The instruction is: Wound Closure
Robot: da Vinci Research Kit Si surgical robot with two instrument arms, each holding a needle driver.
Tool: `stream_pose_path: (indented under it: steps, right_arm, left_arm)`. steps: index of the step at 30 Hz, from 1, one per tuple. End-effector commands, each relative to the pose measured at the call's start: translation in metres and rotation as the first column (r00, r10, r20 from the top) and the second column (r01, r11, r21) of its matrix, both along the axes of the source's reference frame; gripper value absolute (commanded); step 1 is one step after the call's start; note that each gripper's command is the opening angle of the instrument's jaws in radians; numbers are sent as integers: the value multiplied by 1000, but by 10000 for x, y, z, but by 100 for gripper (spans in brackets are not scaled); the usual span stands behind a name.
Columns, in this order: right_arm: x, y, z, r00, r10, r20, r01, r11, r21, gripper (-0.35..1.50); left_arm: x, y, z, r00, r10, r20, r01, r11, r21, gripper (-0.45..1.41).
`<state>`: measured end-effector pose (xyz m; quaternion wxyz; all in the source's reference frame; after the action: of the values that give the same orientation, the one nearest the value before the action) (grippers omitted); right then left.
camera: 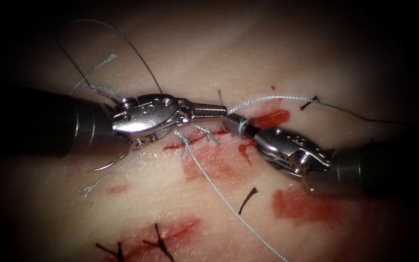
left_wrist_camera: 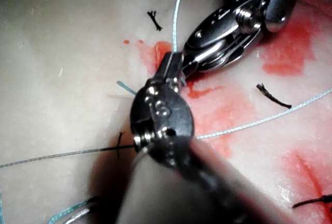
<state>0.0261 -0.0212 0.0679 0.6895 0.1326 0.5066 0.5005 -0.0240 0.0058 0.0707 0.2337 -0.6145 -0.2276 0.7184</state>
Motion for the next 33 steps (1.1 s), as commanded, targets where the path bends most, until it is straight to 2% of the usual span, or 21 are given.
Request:
stream_pose_path:
  steps: [1,8,19,21,22,33]
  right_arm:
    - [10,-2,2,1000,0,-2,0,1000,1,15]
    - [9,6,-1,1000,11,-4,-11,1000,10,31]
    - [11,14,1,1000,17,9,-17,1000,-4,24]
    - [12,16,1,1000,19,10,-19,1000,-4,22]
    - [14,17,2,1000,18,12,-18,1000,-8,27]
    - [26,24,6,999,32,21,-32,999,-15,19]
  left_arm:
    - [-5,-2,7,1000,-2,-1,2,1000,-1,-45]
    - [-4,-4,10,1000,-8,-5,8,1000,-5,-45]
    - [-7,-11,18,1000,-12,-10,12,1000,1,-45]
    - [-8,-12,19,1000,-12,-10,12,1000,0,-45]
    - [-8,-12,19,1000,-12,-10,12,1000,0,-45]
    - [-9,-12,19,1000,-14,-11,14,1000,0,-45]
